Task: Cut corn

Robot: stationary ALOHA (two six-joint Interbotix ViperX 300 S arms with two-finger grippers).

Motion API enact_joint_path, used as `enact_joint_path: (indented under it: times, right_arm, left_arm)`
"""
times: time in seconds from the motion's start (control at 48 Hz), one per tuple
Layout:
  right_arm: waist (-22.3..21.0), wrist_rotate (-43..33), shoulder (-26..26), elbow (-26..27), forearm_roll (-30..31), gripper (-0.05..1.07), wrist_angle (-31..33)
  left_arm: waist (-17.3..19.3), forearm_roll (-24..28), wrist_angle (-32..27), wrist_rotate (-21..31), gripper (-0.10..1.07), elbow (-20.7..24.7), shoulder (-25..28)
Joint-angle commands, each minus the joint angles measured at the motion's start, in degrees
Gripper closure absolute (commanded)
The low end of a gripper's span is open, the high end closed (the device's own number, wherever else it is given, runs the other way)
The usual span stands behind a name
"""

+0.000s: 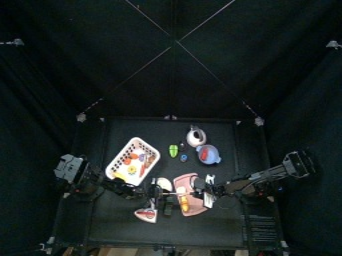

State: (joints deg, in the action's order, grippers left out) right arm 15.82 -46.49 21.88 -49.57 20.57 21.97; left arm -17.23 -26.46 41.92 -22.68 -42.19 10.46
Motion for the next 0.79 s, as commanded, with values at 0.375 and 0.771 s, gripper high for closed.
enact_joint_path:
  times: [0.375, 0.771]
  right_arm:
    - [3.4, -0.2, -4.0, -1.5, -2.8, 0.59, -0.3]
    - [3.5, -0.3, -6.2, -1.7, -3.2, 0.59, -0.3]
  left_arm:
    - [-4.1, -0.1, 0.5, -0.1, 0.63, 5.9, 6.1]
    - [-4.7, -0.9, 0.1, 0.0, 0.63, 6.3, 7.5]
